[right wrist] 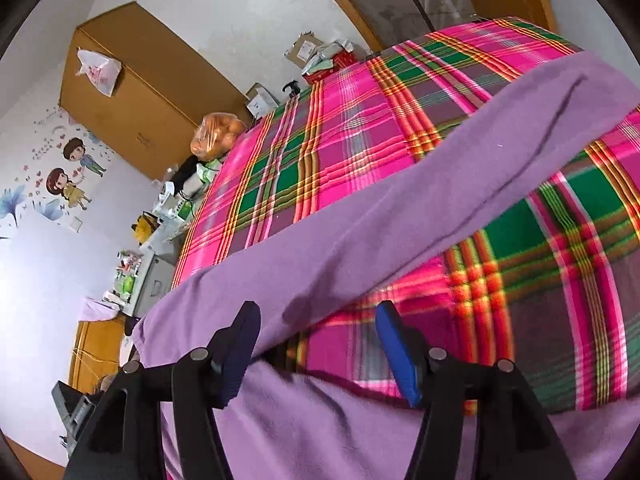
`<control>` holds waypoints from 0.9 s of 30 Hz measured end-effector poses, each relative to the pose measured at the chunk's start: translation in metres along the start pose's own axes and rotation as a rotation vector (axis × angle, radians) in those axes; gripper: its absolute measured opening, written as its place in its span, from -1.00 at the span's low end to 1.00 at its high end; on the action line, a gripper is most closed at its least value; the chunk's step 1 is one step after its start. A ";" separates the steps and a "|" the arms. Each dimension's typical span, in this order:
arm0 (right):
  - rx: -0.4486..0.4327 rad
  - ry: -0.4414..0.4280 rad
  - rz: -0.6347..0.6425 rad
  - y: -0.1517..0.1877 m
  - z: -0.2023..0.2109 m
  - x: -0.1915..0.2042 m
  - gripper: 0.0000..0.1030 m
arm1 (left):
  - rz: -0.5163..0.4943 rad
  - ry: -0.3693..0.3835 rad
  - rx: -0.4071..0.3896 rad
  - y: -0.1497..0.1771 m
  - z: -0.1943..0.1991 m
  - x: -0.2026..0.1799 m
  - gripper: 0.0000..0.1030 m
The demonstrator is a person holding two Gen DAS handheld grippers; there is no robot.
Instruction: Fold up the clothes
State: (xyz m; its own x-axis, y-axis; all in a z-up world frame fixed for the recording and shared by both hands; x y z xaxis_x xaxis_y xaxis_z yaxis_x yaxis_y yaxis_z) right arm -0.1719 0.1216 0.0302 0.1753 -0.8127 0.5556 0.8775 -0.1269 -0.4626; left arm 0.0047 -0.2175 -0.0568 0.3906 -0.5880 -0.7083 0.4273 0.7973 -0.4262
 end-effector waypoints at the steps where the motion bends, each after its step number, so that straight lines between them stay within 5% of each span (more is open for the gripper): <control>1: 0.006 0.007 0.009 -0.001 -0.002 0.004 0.19 | 0.005 -0.008 -0.002 0.001 0.000 0.002 0.06; 5: 0.039 0.068 0.043 -0.009 -0.019 0.011 0.14 | -0.001 -0.015 -0.001 0.001 -0.003 0.003 0.06; 6: 0.051 0.094 0.028 -0.009 -0.025 0.006 -0.17 | -0.001 -0.021 0.008 0.001 -0.005 0.003 0.06; 7: 0.063 0.121 0.012 -0.010 -0.032 0.001 -0.70 | 0.002 -0.027 0.019 0.001 -0.006 0.005 0.04; 8: 0.063 0.119 0.007 -0.009 -0.034 -0.001 -0.91 | 0.010 -0.025 0.027 0.000 -0.007 0.006 0.02; 16: -0.005 0.066 0.033 -0.013 -0.015 0.006 -0.94 | 0.048 0.002 0.033 -0.020 -0.009 0.014 -0.65; 27: -0.098 -0.039 0.061 -0.016 0.032 0.035 -0.95 | 0.012 0.086 0.013 -0.039 0.009 0.000 -0.82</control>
State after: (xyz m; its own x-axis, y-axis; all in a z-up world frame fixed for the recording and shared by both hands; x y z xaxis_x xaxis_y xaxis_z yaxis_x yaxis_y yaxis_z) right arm -0.1652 0.1131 0.0793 0.2460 -0.7979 0.5503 0.8174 -0.1343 -0.5602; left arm -0.0051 -0.2500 -0.0351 0.3242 -0.5638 -0.7596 0.4339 0.8022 -0.4102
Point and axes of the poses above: each gripper's, at about its wrist camera, not at the fingertips, and z roughly against the way its jaws point, x to its left, y to its underside, the point moved 9 cm from there along -z, roughly the way its jaws point, and after that the axes turned 2 degrees about x, right-handed, at the moved point
